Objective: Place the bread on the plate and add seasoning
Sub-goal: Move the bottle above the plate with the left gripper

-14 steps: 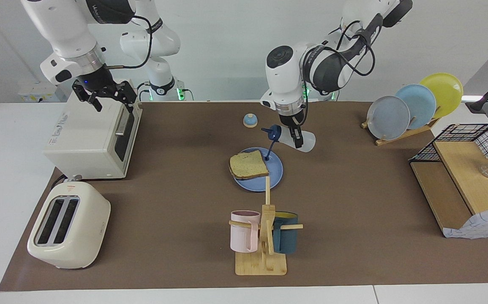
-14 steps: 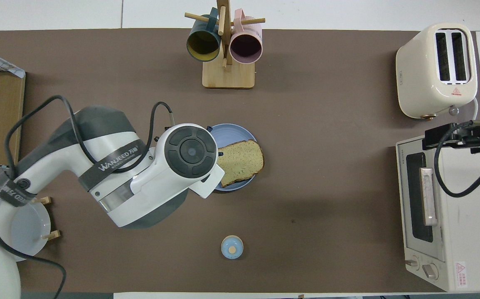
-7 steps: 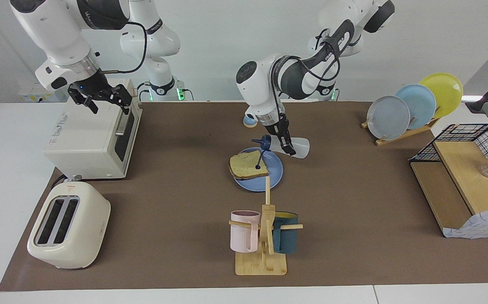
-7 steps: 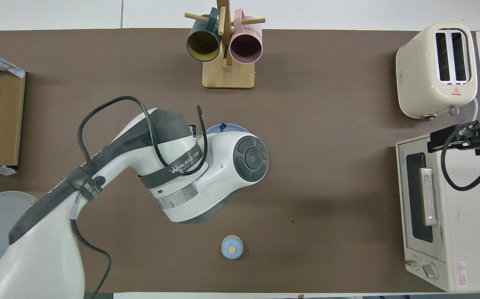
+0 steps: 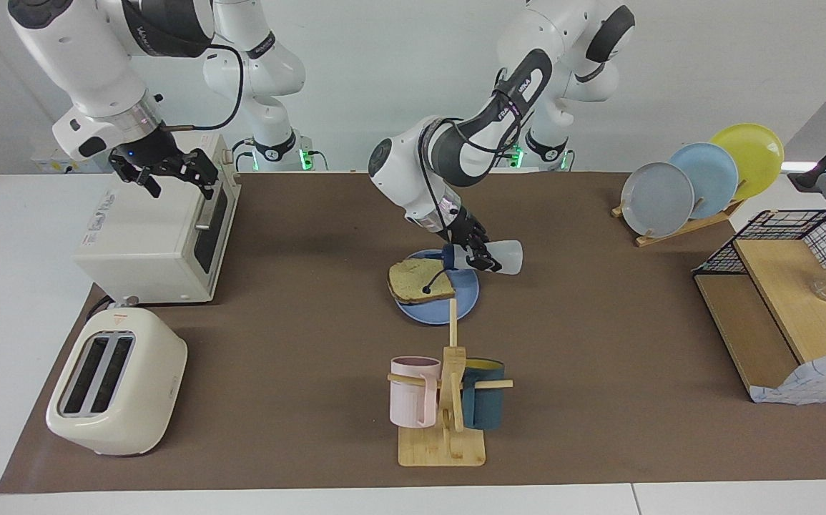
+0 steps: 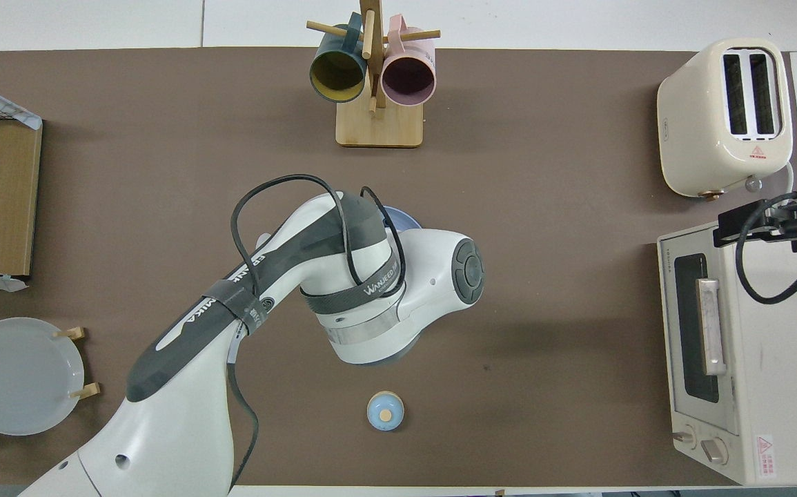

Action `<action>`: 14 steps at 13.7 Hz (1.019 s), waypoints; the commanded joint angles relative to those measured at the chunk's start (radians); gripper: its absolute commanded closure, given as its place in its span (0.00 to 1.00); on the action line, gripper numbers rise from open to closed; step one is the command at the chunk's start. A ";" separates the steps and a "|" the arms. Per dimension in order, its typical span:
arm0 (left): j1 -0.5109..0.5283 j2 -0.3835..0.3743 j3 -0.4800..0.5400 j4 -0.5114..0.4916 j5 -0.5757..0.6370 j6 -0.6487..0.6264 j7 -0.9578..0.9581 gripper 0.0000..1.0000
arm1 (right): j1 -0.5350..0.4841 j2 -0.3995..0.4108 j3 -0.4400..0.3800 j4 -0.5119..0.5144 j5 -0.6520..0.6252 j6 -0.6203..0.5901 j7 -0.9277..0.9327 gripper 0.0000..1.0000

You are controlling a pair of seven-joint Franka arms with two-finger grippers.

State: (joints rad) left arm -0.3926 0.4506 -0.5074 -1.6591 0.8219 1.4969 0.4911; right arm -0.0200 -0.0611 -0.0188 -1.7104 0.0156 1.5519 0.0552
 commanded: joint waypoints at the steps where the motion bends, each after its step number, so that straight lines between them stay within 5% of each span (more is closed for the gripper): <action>1: -0.022 0.010 0.021 0.006 0.068 -0.052 -0.005 1.00 | -0.063 0.007 0.056 0.012 -0.011 -0.003 -0.025 0.00; 9: -0.049 0.028 0.023 0.001 0.140 -0.110 -0.005 1.00 | -0.024 -0.012 0.007 0.005 -0.009 -0.038 -0.023 0.00; 11: -0.110 0.163 0.053 0.091 0.203 -0.204 -0.005 1.00 | -0.024 -0.012 0.010 0.006 -0.009 -0.030 -0.018 0.00; 14: -0.153 0.171 0.065 0.098 0.249 -0.222 -0.005 1.00 | -0.024 -0.011 0.007 0.021 -0.005 -0.044 -0.015 0.00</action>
State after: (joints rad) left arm -0.4980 0.6002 -0.4701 -1.6079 1.0290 1.3248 0.4824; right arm -0.0506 -0.0649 -0.0026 -1.7007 0.0156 1.5291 0.0549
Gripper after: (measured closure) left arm 0.529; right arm 0.000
